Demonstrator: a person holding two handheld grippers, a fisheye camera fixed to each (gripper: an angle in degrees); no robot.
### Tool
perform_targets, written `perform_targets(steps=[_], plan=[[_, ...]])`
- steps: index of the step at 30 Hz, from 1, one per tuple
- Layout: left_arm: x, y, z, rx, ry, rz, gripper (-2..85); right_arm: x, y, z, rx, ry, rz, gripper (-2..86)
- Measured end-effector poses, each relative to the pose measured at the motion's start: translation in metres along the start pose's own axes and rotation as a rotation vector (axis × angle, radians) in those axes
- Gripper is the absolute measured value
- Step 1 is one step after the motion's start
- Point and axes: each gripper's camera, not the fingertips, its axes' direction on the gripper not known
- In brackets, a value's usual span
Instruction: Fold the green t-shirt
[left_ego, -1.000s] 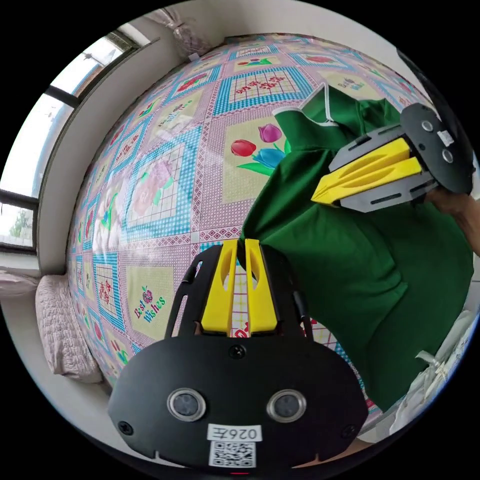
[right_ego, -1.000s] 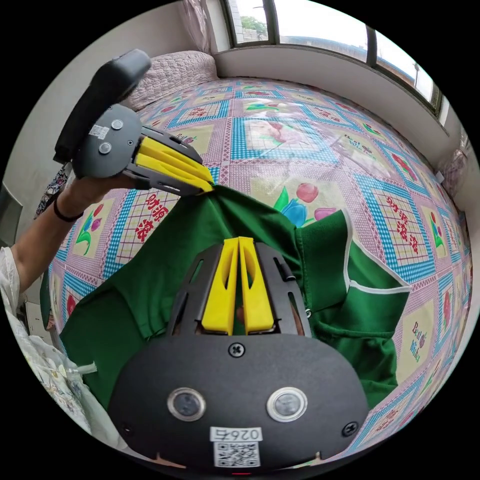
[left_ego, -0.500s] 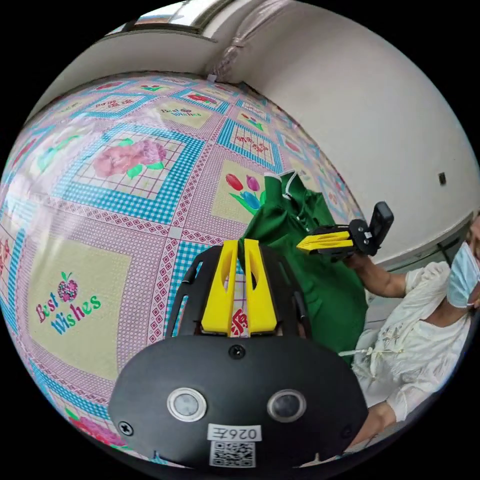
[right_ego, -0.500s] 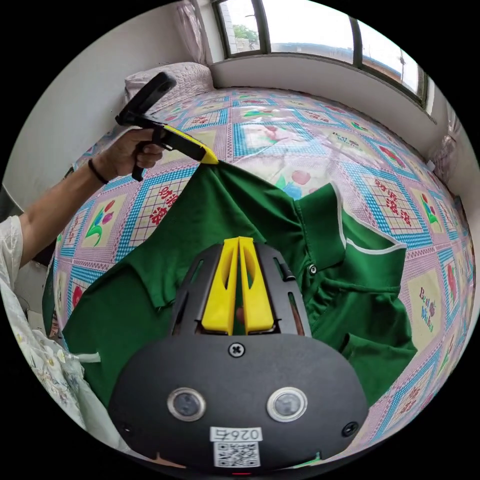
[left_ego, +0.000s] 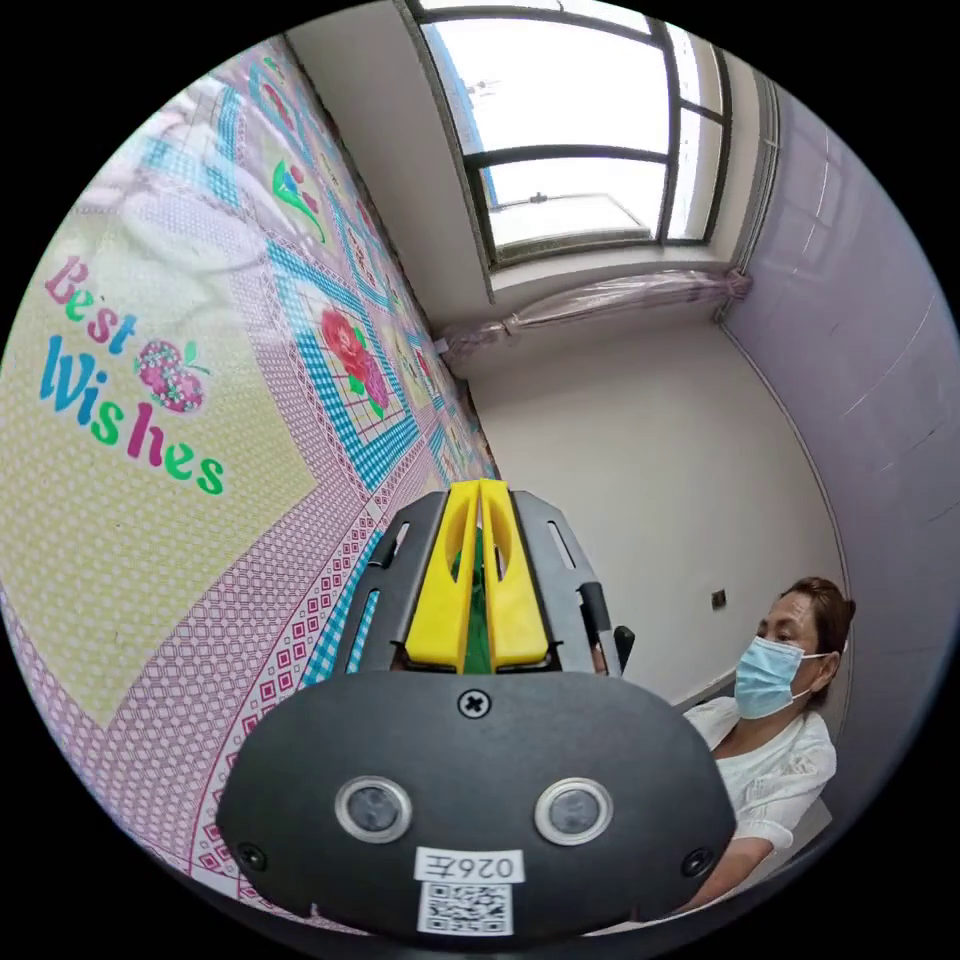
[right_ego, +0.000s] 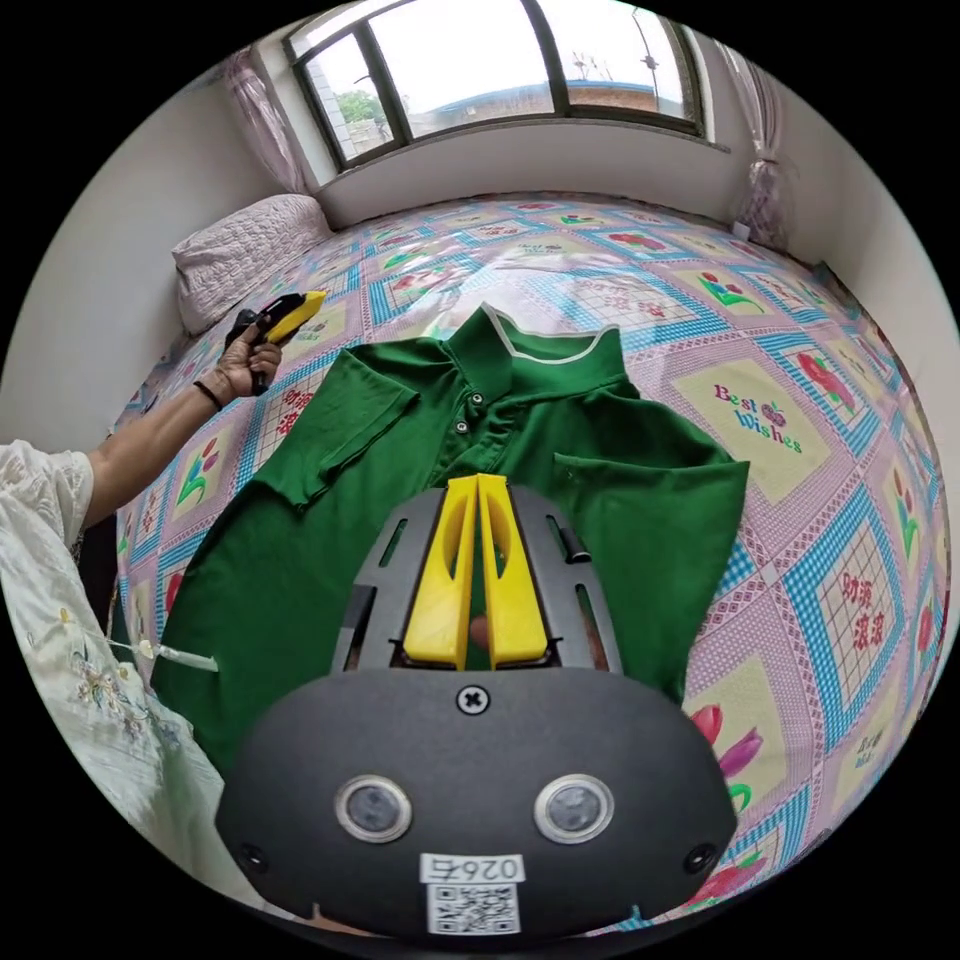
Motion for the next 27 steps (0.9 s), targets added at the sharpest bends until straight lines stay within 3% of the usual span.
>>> perform_targets(steps=[5,15,19,21,27], plan=[[0.054,0.037,0.049,-0.253,-0.154,0.179,-1.0,0.011,0.024,-0.018,-0.004,0.24,0.036,-0.9],[0.075,0.109,0.127,-0.472,-0.324,0.293,-1.0,0.048,0.008,0.003,0.032,0.363,0.066,-0.9],[0.064,0.128,0.146,-0.564,-0.627,0.302,-1.0,0.073,-0.018,0.045,-0.055,0.313,0.038,-0.9],[0.056,0.135,0.135,-0.538,-0.578,0.259,-1.0,0.09,-0.02,0.064,-0.124,0.363,0.056,-0.9],[0.032,0.177,0.087,-0.433,-0.393,0.149,-1.0,0.13,0.016,0.035,0.001,0.101,0.25,-0.9]])
